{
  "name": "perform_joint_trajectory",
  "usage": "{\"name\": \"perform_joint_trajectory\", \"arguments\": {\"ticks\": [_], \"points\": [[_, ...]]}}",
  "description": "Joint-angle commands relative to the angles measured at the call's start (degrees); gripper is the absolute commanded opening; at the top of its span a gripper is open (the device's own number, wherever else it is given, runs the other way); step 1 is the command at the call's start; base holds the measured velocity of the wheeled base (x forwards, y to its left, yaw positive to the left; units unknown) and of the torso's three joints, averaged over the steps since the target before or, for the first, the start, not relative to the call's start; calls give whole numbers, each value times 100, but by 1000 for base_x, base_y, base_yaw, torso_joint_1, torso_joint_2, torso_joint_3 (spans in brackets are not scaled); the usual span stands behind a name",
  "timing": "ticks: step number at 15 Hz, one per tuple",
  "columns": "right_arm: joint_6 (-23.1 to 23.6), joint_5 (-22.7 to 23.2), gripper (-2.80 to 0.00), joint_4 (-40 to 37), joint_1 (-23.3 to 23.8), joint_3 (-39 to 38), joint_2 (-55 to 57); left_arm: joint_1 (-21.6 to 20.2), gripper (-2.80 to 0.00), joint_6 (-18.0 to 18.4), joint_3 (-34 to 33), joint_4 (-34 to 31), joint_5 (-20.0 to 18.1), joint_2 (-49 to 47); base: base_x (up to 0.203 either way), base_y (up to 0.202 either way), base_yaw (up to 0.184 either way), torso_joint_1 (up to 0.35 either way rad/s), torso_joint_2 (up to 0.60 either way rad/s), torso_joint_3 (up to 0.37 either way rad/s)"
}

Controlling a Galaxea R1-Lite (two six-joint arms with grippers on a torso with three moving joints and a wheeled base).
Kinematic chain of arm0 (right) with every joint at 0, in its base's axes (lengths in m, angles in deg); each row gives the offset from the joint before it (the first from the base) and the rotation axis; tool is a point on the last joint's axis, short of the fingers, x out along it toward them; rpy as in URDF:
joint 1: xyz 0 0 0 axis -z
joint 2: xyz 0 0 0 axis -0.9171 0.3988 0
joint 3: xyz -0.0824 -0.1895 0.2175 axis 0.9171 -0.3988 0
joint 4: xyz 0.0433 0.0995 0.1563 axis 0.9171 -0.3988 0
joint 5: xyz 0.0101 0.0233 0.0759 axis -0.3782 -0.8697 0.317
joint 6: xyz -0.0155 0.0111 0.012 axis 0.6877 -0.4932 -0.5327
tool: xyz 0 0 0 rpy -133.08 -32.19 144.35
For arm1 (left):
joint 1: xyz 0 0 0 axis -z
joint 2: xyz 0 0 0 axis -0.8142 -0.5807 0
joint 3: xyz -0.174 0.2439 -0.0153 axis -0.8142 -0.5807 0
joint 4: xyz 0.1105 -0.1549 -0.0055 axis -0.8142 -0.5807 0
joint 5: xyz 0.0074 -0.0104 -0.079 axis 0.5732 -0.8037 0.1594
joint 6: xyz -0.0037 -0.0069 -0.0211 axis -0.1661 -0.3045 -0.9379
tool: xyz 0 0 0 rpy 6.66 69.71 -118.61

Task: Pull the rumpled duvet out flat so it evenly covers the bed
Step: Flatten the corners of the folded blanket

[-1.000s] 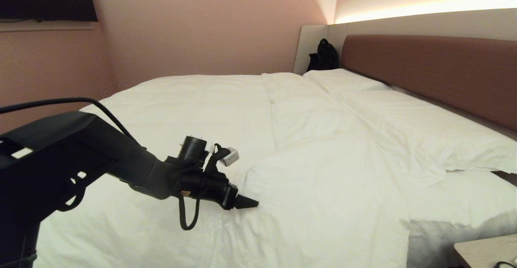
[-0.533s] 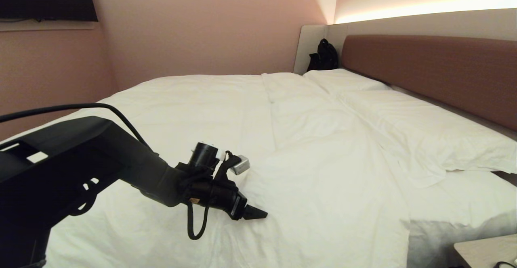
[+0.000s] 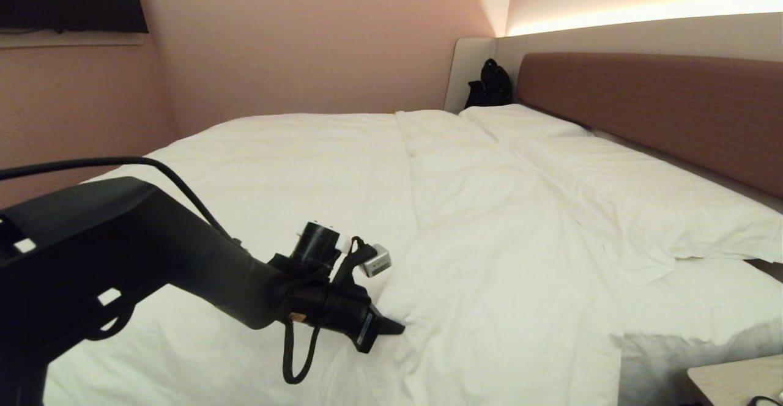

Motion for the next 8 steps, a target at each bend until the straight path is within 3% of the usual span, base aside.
{"name": "perform_joint_trajectory", "arguments": {"ticks": [1,5,8], "points": [[4,4,-280,1,-2,0,6,136,-280,-6,-230,3,-165,330,0,0,0,0,0,0],[4,4,-280,1,-2,0,6,328,-280,-18,-431,6,-192,473,0,0,0,0,0,0],[3,4,-280,1,-2,0,6,1107,-280,-18,-785,-1,-192,637,0,0,0,0,0,0]]}}
